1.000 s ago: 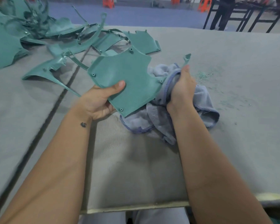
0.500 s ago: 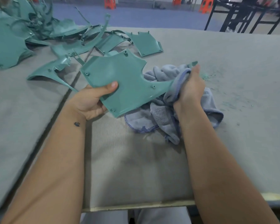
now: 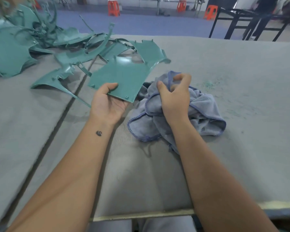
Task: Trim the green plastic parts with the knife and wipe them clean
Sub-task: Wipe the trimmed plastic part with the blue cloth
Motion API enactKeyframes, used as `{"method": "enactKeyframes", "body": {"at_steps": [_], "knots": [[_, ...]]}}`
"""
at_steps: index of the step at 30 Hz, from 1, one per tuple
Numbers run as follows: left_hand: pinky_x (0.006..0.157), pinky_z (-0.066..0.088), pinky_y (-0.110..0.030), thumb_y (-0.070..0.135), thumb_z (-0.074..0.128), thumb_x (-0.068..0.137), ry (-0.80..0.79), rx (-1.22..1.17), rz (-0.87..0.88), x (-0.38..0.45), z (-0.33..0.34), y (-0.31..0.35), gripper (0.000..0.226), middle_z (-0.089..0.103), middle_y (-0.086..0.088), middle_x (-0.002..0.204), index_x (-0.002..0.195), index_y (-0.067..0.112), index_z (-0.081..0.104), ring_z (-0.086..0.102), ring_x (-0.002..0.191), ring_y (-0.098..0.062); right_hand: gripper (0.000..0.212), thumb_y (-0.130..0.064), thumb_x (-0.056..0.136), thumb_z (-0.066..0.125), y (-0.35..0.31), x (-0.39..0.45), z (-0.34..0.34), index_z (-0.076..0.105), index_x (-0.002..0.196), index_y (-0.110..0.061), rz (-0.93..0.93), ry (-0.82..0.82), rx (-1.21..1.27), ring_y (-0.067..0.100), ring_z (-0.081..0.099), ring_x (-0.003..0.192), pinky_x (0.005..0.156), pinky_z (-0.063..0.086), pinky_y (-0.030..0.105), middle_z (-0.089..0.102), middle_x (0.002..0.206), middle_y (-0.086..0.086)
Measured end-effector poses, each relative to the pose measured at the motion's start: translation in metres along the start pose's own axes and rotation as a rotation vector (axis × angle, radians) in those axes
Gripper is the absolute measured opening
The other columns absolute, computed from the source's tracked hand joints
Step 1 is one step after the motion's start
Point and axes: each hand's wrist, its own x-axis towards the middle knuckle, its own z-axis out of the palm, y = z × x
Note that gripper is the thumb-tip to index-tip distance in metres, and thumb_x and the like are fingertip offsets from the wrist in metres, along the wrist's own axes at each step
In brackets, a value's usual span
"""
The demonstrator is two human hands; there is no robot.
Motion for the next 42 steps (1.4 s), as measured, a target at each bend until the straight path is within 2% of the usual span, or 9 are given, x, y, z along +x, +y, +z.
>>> {"method": "enactKeyframes", "body": {"at_steps": [9,13,15,19,25,31,33,36,42], "knots": [[0.097,0.05,-0.051,-0.008,0.046,0.095,-0.081,0.436,0.209,-0.011,0.008,-0.008,0.031,0.067,-0.007,0.112,0.114,0.012,0.06,0.066,0.103,-0.023,0.04,-0.034,0.082,0.054,-0.016,0.0,-0.015,0.059,0.088,0.005,0.294,-0.144,0.589,0.016,0.056,0.071,0.066,0.048,0.03,0.058,0.076,0.007],[0.078,0.049,-0.013,-0.024,0.048,0.084,-0.111,0.839,0.296,-0.018,0.012,-0.004,0.033,0.05,-0.015,0.138,0.088,0.001,0.069,0.063,0.095,0.006,0.046,-0.049,0.097,0.044,-0.009,0.007,-0.023,0.068,0.109,-0.012,0.429,-0.15,0.711,0.011,0.064,0.083,0.084,0.053,0.03,0.07,0.092,-0.002],[0.067,0.049,-0.01,-0.027,0.044,0.082,-0.119,0.837,0.223,-0.016,0.012,-0.006,0.032,0.046,-0.013,0.14,0.109,-0.016,0.058,0.063,0.083,0.01,0.052,-0.052,0.096,0.042,-0.008,0.013,-0.029,0.066,0.113,-0.01,0.472,-0.158,0.709,0.015,0.061,0.092,0.092,0.05,0.034,0.066,0.101,0.002],[0.063,0.053,-0.02,-0.03,0.042,0.076,-0.143,0.817,0.227,-0.013,0.013,-0.002,0.048,0.045,0.014,0.124,0.124,-0.022,0.047,0.065,0.08,0.008,0.016,-0.02,0.096,0.056,-0.009,0.016,-0.032,0.061,0.087,-0.009,0.477,-0.205,0.667,0.007,0.06,0.056,0.054,0.052,0.024,0.065,0.064,-0.004],[0.083,0.054,-0.028,-0.015,0.043,0.084,-0.318,0.704,0.241,-0.018,0.01,0.006,0.054,0.039,-0.001,0.152,0.049,0.021,0.063,0.062,0.111,-0.006,0.021,-0.021,0.088,0.066,-0.004,0.018,-0.025,0.051,0.092,-0.008,0.501,-0.036,0.526,0.009,0.046,0.04,0.037,0.037,0.02,0.058,0.058,0.002],[0.063,0.057,-0.026,0.006,0.045,0.098,-0.133,0.387,0.206,-0.011,0.004,0.005,0.035,0.073,0.002,0.084,0.114,0.032,0.062,0.069,0.075,-0.015,0.016,-0.014,0.095,0.055,-0.005,0.018,-0.026,0.061,0.101,-0.001,0.498,-0.081,0.649,0.012,0.058,0.044,0.04,0.045,0.021,0.063,0.062,0.008],[0.058,0.056,-0.026,0.021,0.05,0.099,0.072,0.357,0.143,-0.008,0.004,0.009,0.007,0.068,0.001,0.076,0.104,0.022,0.054,0.065,0.069,-0.015,0.007,-0.009,0.094,0.056,-0.004,0.017,-0.024,0.062,0.093,-0.005,0.446,0.043,0.71,0.006,0.056,0.043,0.038,0.042,0.018,0.063,0.057,0.0],[0.07,0.058,-0.036,0.05,0.048,0.097,0.144,0.301,0.013,-0.001,-0.002,0.016,0.039,0.065,-0.008,0.094,0.1,0.011,0.053,0.068,0.084,-0.024,0.009,-0.008,0.092,0.059,0.001,0.016,-0.018,0.056,0.086,-0.013,0.368,0.239,0.695,0.017,0.067,0.063,0.061,0.058,0.034,0.069,0.068,0.004],[0.061,0.06,-0.032,-0.014,0.049,0.089,0.207,0.587,0.072,-0.006,0.003,-0.014,0.043,0.069,-0.009,0.103,0.128,0.003,0.051,0.069,0.083,-0.02,0.013,-0.012,0.093,0.061,0.003,0.01,-0.019,0.053,0.084,-0.017,0.342,0.178,0.66,0.014,0.061,0.056,0.056,0.051,0.032,0.064,0.065,-0.002]]}}
